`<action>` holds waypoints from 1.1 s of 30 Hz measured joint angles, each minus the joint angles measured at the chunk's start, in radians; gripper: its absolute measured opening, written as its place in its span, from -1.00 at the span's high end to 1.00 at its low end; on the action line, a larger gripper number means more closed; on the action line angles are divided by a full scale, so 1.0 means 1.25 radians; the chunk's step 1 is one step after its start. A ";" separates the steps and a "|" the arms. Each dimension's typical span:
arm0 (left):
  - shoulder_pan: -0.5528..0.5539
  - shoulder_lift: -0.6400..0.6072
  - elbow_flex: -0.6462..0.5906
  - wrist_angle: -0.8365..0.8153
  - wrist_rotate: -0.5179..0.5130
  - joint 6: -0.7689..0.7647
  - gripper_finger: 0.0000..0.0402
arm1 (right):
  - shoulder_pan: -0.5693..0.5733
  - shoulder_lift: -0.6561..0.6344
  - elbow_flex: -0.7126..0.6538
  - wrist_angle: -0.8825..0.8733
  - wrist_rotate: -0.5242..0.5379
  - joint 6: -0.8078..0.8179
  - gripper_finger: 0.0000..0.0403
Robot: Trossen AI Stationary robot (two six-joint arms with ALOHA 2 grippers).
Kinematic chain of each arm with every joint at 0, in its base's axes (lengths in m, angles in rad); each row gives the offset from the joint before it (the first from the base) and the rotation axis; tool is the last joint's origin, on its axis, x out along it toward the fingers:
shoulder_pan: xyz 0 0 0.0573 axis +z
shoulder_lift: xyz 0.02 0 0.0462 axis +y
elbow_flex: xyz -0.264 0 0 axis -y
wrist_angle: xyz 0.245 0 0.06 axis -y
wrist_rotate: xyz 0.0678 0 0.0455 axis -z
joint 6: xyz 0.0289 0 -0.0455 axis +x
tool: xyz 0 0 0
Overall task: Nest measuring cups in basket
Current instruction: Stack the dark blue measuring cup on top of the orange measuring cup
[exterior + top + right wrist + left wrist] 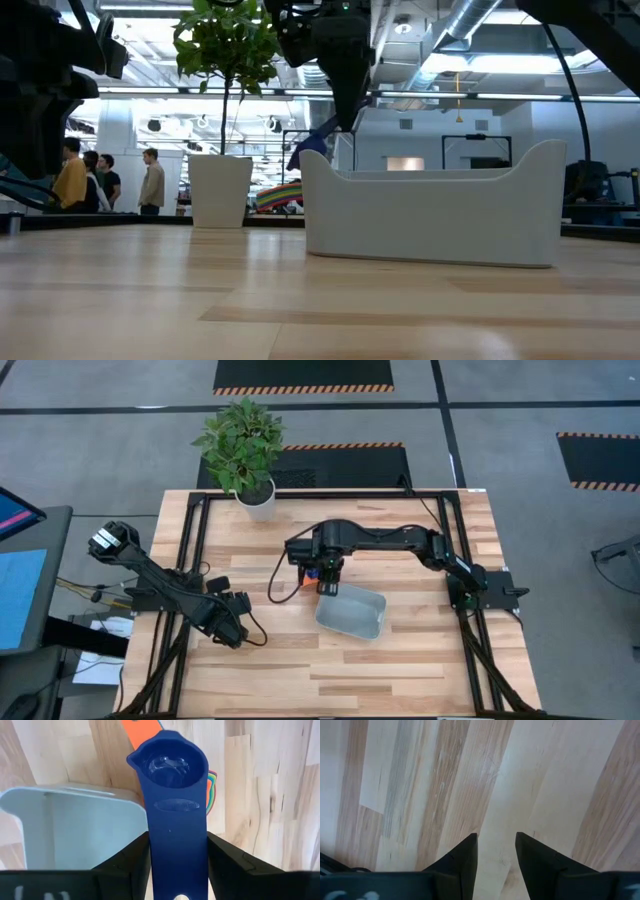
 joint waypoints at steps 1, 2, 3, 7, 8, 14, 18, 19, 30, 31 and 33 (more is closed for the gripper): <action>0.000 0.000 0.000 0.000 0.000 0.000 0.38 | 0.001 0.000 0.000 0.000 0.001 0.003 0.05; 0.000 0.000 0.000 0.000 0.000 0.000 0.38 | 0.001 0.000 0.000 0.000 0.002 0.003 0.06; 0.000 0.000 0.000 0.000 0.000 0.000 0.38 | 0.001 0.000 0.000 0.000 0.002 0.004 0.07; 0.000 0.000 0.000 0.000 0.004 0.000 0.38 | 0.001 0.000 0.000 0.000 0.004 0.003 0.12; 0.000 0.000 0.000 0.000 0.004 0.000 0.38 | 0.001 0.000 0.000 0.000 0.004 0.003 0.13; 0.000 0.000 0.000 0.000 0.008 -0.005 0.38 | -0.002 0.001 0.000 0.000 0.005 -0.020 0.09; 0.000 0.000 0.000 0.000 0.008 -0.011 0.38 | -0.003 0.001 0.000 0.000 0.006 -0.026 0.05; 0.000 0.000 0.000 0.000 0.008 -0.013 0.38 | -0.003 0.001 0.000 0.000 0.007 -0.035 0.05; 0.000 0.000 0.000 0.000 0.007 -0.020 0.38 | -0.019 -0.011 -0.021 0.000 0.005 -0.038 0.12; 0.000 0.000 0.000 0.000 0.007 -0.020 0.38 | -0.018 -0.011 -0.036 0.001 0.004 -0.037 0.12; 0.000 0.000 0.000 0.001 0.007 -0.020 0.38 | -0.014 -0.019 -0.086 0.001 -0.008 -0.028 0.11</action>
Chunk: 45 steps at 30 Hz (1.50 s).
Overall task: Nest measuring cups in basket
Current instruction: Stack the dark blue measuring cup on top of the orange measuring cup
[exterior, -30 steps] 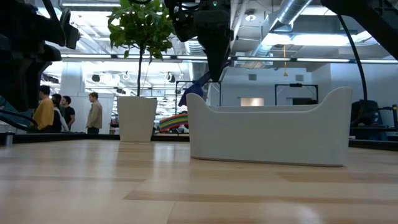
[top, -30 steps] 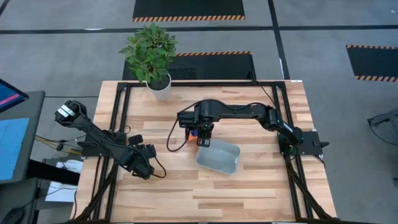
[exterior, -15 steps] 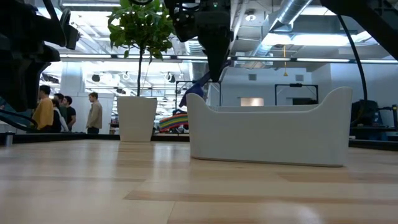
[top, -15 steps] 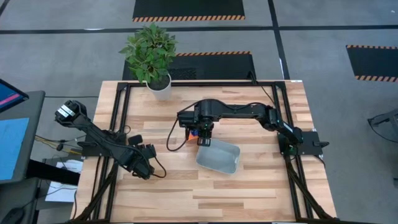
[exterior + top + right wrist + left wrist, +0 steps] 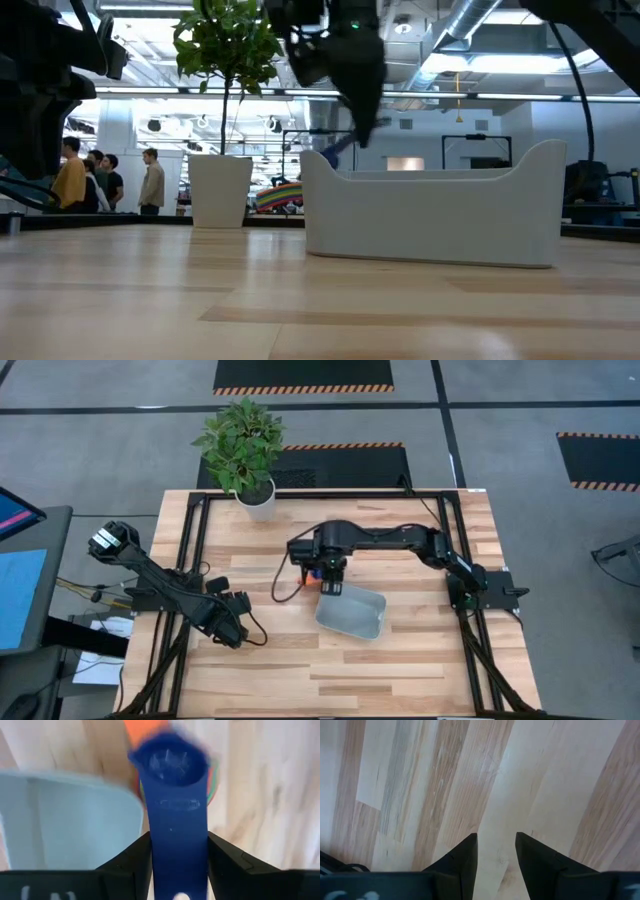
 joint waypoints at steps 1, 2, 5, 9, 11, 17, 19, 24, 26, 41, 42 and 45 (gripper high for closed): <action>0.000 0.000 0.000 0.000 0.000 0.000 0.38 | 0.004 -0.007 -0.027 -0.002 -0.006 0.004 0.10; 0.000 0.000 0.000 0.000 0.000 0.001 0.38 | 0.006 -0.017 -0.053 -0.003 -0.005 0.010 0.09; 0.000 0.000 0.000 0.002 0.000 0.005 0.38 | 0.006 -0.050 -0.130 -0.002 0.014 0.041 0.06; 0.000 0.000 0.000 0.002 -0.007 0.007 0.38 | -0.002 -0.094 -0.180 0.011 0.027 0.052 0.05; 0.000 0.000 0.000 0.003 -0.007 0.007 0.38 | -0.006 -0.108 -0.187 0.020 0.033 0.052 0.06; 0.000 0.000 0.000 0.003 -0.007 0.003 0.38 | -0.010 -0.132 -0.187 0.088 0.034 0.054 0.12; 0.000 0.000 0.000 0.003 -0.007 0.003 0.38 | -0.008 -0.133 -0.187 0.092 0.032 0.054 0.12; 0.000 0.000 0.000 0.003 -0.007 0.001 0.38 | -0.001 -0.133 -0.187 0.103 0.015 0.049 0.08; 0.000 0.000 0.000 0.003 -0.007 0.001 0.38 | 0.001 -0.133 -0.187 0.130 0.015 0.052 0.05; 0.000 0.000 0.000 0.003 -0.011 0.001 0.38 | 0.002 -0.133 -0.187 0.146 0.013 0.070 -0.09; 0.000 0.000 0.000 0.003 -0.012 0.001 0.38 | 0.002 -0.133 -0.187 0.144 0.013 0.074 -0.09; 0.000 0.000 0.000 0.003 -0.016 0.000 0.38 | 0.001 -0.133 -0.187 0.120 0.033 0.092 -0.08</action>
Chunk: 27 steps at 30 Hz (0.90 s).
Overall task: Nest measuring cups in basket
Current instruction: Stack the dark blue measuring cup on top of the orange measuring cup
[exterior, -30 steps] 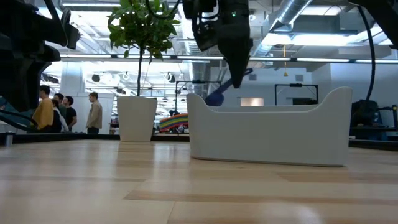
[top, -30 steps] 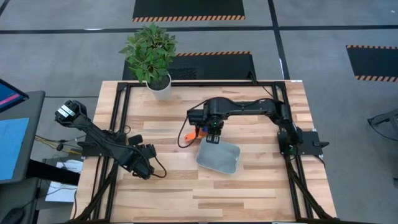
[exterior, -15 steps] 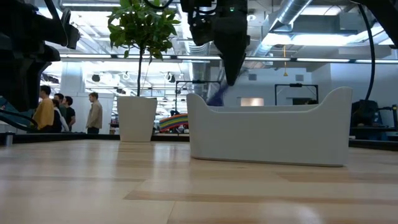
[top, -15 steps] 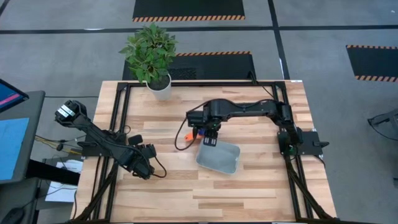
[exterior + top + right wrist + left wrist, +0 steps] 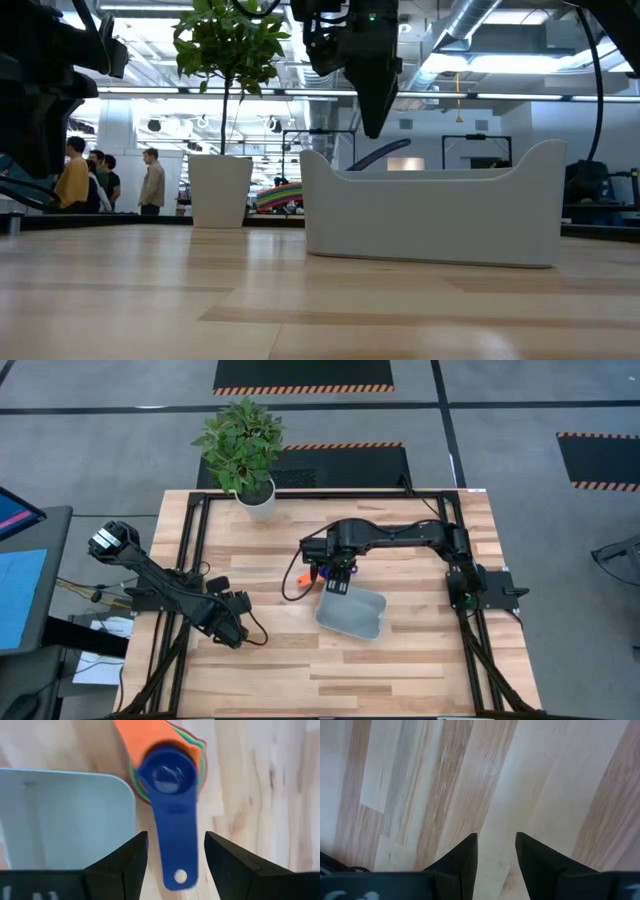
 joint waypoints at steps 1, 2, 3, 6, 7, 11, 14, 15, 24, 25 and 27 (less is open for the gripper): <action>0.000 0.000 0.000 0.000 -0.004 0.000 0.38 | -0.001 0.000 0.001 -0.007 0.021 0.017 -0.07; 0.000 0.000 0.000 0.000 -0.008 0.000 0.38 | -0.002 0.000 0.007 -0.020 0.034 0.027 -0.06; 0.000 0.000 0.000 0.000 -0.012 -0.001 0.38 | -0.005 -0.005 0.013 -0.031 0.041 0.029 -0.04; 0.000 0.000 0.000 0.000 -0.013 -0.001 0.38 | -0.008 -0.038 0.029 -0.044 0.047 0.050 0.00; 0.000 0.000 0.000 0.000 -0.013 -0.004 0.38 | -0.007 -0.052 0.029 -0.059 0.051 0.067 0.01; 0.000 0.000 0.000 0.001 -0.016 -0.022 0.38 | 0.023 -0.106 0.027 -0.125 0.098 0.190 0.08; 0.000 0.000 0.000 0.001 -0.018 -0.035 0.38 | 0.084 -0.170 0.018 -0.112 0.206 0.335 0.14; 0.000 0.000 0.000 0.000 -0.020 -0.042 0.38 | 0.112 -0.188 0.010 -0.102 0.264 0.390 0.16; 0.000 0.000 0.000 -0.003 -0.035 -0.080 0.38 | 0.227 -0.307 -0.346 -0.101 0.530 0.957 0.29; 0.000 0.000 0.000 -0.003 -0.036 -0.080 0.38 | 0.212 -0.326 -0.395 -0.077 0.532 1.013 0.31; 0.003 0.000 0.000 -0.003 -0.038 -0.080 0.38 | 0.177 -0.370 -0.468 -0.007 0.546 1.046 0.34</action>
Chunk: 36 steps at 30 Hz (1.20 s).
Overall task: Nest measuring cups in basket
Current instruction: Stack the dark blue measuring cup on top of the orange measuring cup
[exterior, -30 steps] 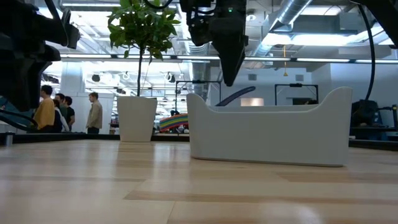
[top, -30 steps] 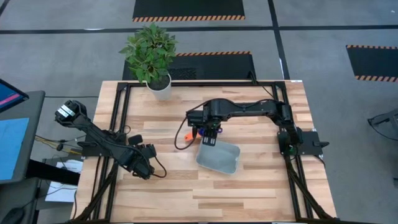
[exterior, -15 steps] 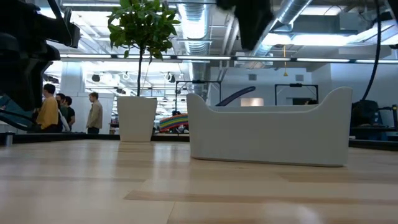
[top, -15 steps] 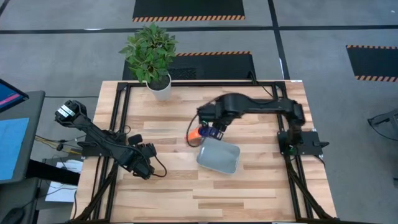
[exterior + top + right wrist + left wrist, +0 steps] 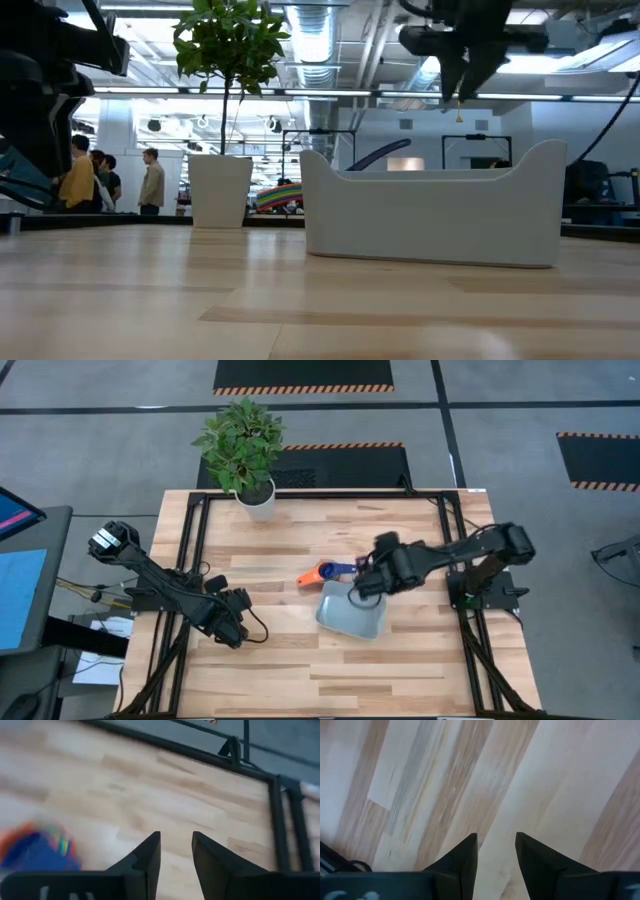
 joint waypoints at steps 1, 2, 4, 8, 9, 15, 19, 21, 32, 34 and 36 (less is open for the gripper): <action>0.004 0.000 0.000 0.000 0.000 0.000 0.38 | -0.022 -0.027 -0.023 0.050 0.014 -0.013 0.36; 0.007 0.000 0.000 0.000 0.000 0.002 0.38 | -0.047 -0.059 -0.041 0.116 0.017 -0.069 0.39; 0.018 0.000 0.000 0.000 0.000 0.014 0.38 | -0.113 -0.127 -0.075 0.276 -0.055 -0.268 0.42; 0.049 0.000 0.000 0.004 0.000 0.034 0.38 | -0.274 -0.196 -0.183 0.687 -0.535 -0.596 0.47; 0.059 0.000 0.000 0.003 0.001 0.038 0.38 | -0.287 -0.197 -0.206 0.762 -0.615 -0.601 0.48; 0.090 0.000 0.000 0.003 0.001 0.039 0.38 | -0.183 -0.152 -0.231 0.773 -0.566 -0.564 0.61; 0.091 0.000 0.000 0.004 0.001 0.038 0.38 | -0.146 -0.129 -0.230 0.729 -0.498 -0.553 0.71; 0.091 0.000 0.000 0.008 0.002 0.038 0.38 | -0.147 -0.130 -0.230 0.728 -0.478 -0.543 0.75; 0.091 0.000 0.000 0.011 0.000 0.039 0.38 | -0.132 -0.130 -0.229 0.662 -0.478 -0.518 0.96; 0.091 0.000 0.000 0.011 -0.001 0.039 0.38 | -0.131 -0.130 -0.229 0.661 -0.476 -0.518 0.94; 0.091 0.000 0.000 0.012 -0.001 0.039 0.38 | -0.129 -0.130 -0.229 0.655 -0.480 -0.518 0.91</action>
